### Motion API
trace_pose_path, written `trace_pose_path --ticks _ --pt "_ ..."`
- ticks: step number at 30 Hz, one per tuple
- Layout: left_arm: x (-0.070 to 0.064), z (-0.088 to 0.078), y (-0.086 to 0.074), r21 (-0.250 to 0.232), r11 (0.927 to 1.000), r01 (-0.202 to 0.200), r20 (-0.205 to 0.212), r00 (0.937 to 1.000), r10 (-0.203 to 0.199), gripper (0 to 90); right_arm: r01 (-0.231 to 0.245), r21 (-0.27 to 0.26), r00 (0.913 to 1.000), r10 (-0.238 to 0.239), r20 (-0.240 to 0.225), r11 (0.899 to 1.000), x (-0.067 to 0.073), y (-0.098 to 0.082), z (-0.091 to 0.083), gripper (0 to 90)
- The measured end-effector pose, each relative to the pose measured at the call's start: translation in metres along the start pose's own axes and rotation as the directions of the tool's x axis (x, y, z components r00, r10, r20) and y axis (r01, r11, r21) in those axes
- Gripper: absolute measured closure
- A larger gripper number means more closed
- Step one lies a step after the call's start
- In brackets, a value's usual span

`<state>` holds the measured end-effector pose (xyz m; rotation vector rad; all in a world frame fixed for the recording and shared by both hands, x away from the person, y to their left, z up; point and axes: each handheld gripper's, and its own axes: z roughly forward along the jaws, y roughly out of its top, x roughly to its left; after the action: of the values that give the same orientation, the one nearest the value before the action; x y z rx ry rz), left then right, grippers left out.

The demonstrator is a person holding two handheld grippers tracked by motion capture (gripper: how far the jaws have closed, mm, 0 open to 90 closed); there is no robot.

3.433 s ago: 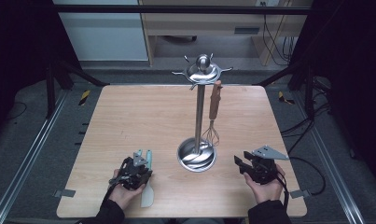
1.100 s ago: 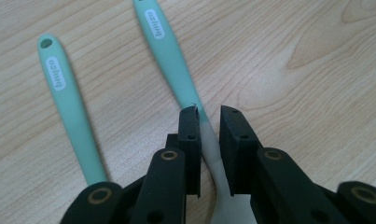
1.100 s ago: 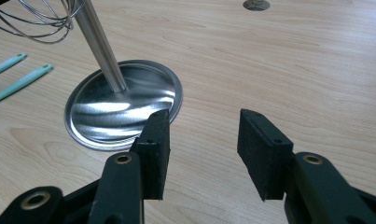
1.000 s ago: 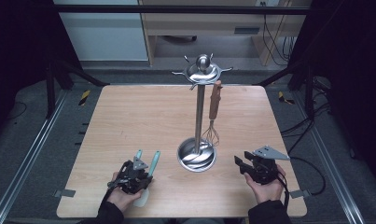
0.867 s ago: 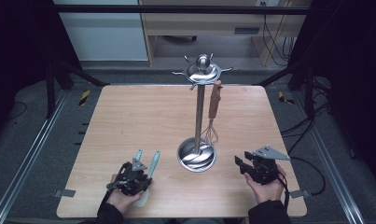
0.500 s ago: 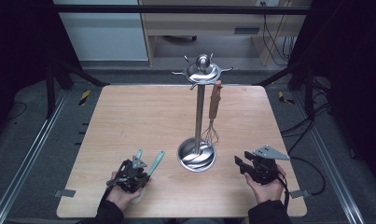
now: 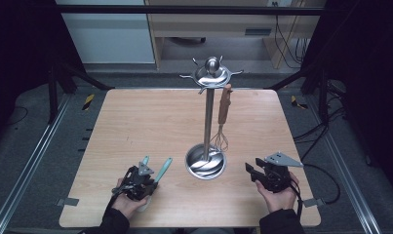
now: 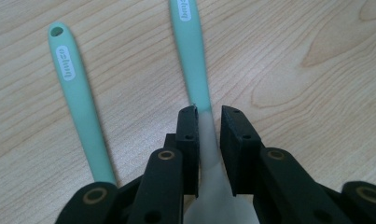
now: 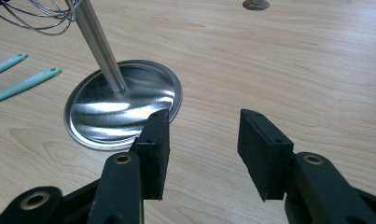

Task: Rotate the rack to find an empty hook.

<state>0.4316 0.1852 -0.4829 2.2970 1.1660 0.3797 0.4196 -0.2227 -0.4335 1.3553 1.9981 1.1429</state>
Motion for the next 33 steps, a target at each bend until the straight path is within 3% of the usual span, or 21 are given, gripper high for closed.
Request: trace_pose_path --ticks 5,11,18,33 --pt "0.0 0.0 0.004 0.025 0.9996 0.015 -0.002 0.9999 -0.015 80.3 0.001 0.0 1.0 -0.001 -0.005 1.0 0.001 0.0 0.001 54.1" --pt "0.003 -0.001 0.003 0.012 0.9996 0.024 0.018 0.9995 -0.025 80.9 0.0 0.001 1.0 0.0 -0.003 1.0 0.0 0.0 0.0 54.1" --pt "-0.001 -0.015 0.004 -0.041 0.999 -0.017 0.03 0.9994 0.019 81.3 -0.002 -0.001 1.0 0.002 -0.001 1.0 -0.001 0.0 0.0 54.1" --pt "0.002 -0.046 0.004 -0.161 0.9868 -0.02 0.048 0.9985 0.028 81.5 -0.008 -0.007 1.0 0.008 0.005 1.0 -0.003 0.0 -0.001 53.8"
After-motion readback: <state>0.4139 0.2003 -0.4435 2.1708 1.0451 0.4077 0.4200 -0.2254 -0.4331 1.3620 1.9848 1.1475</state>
